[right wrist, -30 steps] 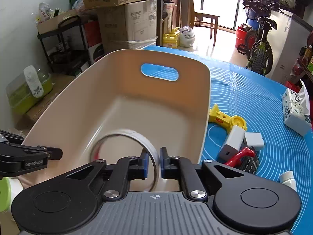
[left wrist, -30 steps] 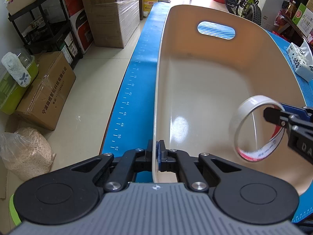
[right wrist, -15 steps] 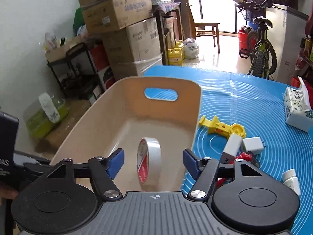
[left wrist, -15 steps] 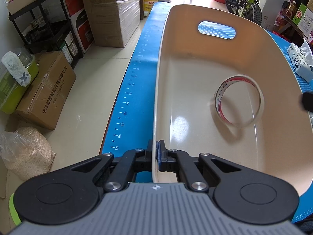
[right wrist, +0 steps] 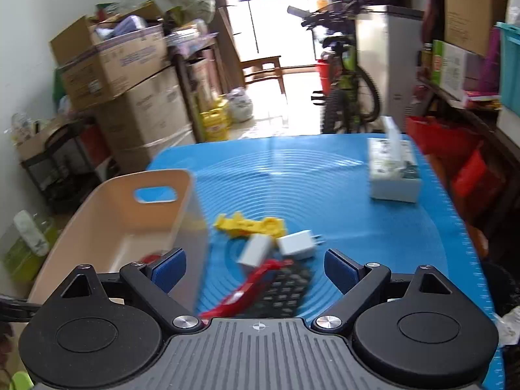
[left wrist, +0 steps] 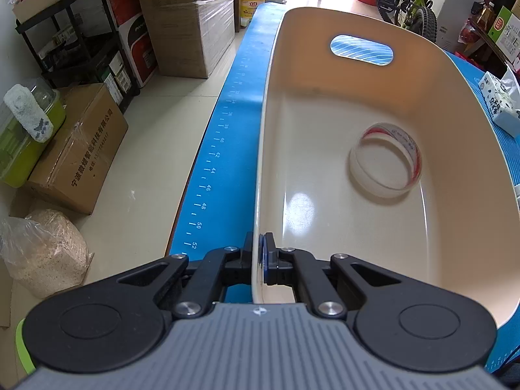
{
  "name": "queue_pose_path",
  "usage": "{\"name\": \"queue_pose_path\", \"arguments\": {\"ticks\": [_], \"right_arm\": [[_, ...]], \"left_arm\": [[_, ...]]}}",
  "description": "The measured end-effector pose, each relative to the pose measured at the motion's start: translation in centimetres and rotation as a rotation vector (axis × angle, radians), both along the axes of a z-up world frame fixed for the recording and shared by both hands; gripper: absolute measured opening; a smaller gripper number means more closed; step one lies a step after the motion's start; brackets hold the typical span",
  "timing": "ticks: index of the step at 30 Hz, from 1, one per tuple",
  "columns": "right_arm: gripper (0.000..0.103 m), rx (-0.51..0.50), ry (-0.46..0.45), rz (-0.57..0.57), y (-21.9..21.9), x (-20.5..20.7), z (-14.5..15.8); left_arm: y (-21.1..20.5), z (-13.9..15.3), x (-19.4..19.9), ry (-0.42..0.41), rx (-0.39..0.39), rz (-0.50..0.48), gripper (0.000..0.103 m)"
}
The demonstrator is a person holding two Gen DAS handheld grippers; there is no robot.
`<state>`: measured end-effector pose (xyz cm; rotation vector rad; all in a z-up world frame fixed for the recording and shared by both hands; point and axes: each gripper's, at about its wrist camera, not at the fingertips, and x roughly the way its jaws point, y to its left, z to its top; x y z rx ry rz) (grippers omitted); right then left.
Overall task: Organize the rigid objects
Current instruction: 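Carry the tape roll into the basket and open the right tool, then grasp the green ointment tin with the right tool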
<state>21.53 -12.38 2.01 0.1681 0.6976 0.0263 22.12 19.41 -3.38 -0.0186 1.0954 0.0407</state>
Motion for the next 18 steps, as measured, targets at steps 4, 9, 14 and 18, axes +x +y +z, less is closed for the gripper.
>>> {"name": "queue_pose_path", "arguments": {"ticks": [4,9,14,18], "right_arm": [[0.094,-0.037,0.031,-0.087,-3.2,0.1,-1.5],[0.097,0.009,0.114,-0.13,-6.1,0.2,-4.1],[0.099,-0.068,0.184,-0.107,-6.0,0.2,-6.6],[0.099,-0.158,0.228,-0.023,-4.7,0.3,-8.2]], "left_arm": [[0.0,0.0,0.0,0.0,-0.005,0.0,0.005],[0.1,0.0,0.0,0.0,-0.007,0.001,0.005],[0.0,0.0,0.0,0.0,-0.005,0.002,0.005],[0.0,0.0,0.0,0.0,-0.006,0.001,0.005]]}}
